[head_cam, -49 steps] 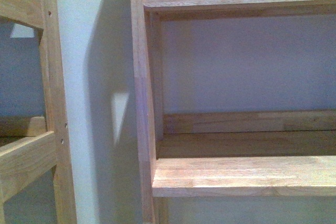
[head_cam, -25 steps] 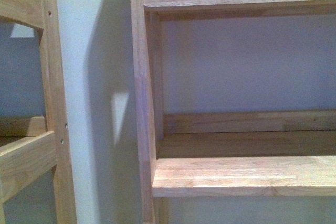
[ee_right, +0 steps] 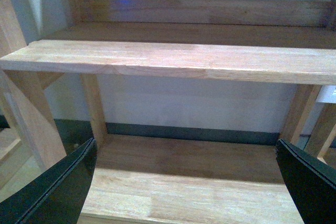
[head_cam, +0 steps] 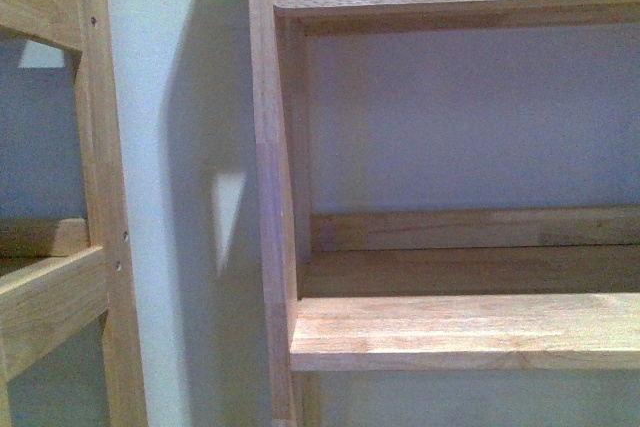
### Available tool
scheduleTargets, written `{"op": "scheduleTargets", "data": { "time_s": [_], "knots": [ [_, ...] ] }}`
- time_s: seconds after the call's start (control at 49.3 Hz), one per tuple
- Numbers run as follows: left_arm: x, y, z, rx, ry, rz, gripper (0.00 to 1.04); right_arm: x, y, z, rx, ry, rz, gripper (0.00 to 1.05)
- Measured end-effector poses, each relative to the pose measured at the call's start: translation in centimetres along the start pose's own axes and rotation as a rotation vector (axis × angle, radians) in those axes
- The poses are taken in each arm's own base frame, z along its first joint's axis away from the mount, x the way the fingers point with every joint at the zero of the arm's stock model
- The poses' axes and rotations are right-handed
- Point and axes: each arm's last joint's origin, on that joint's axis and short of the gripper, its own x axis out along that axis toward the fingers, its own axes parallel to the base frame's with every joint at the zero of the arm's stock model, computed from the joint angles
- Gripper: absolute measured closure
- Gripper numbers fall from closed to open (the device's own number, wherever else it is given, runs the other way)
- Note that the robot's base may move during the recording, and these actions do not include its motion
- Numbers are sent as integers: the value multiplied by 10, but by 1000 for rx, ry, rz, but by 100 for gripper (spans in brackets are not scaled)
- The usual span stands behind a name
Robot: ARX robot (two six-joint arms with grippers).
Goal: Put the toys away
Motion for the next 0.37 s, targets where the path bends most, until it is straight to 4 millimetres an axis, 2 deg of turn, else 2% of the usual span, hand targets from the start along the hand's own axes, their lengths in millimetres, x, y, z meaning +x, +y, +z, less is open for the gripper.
{"op": "scheduleTargets", "data": {
  "time_s": [0.365],
  "knots": [
    [0, 0, 0, 0, 0, 0, 6, 0, 0, 0, 0, 0, 0, 0]
  ]
}}
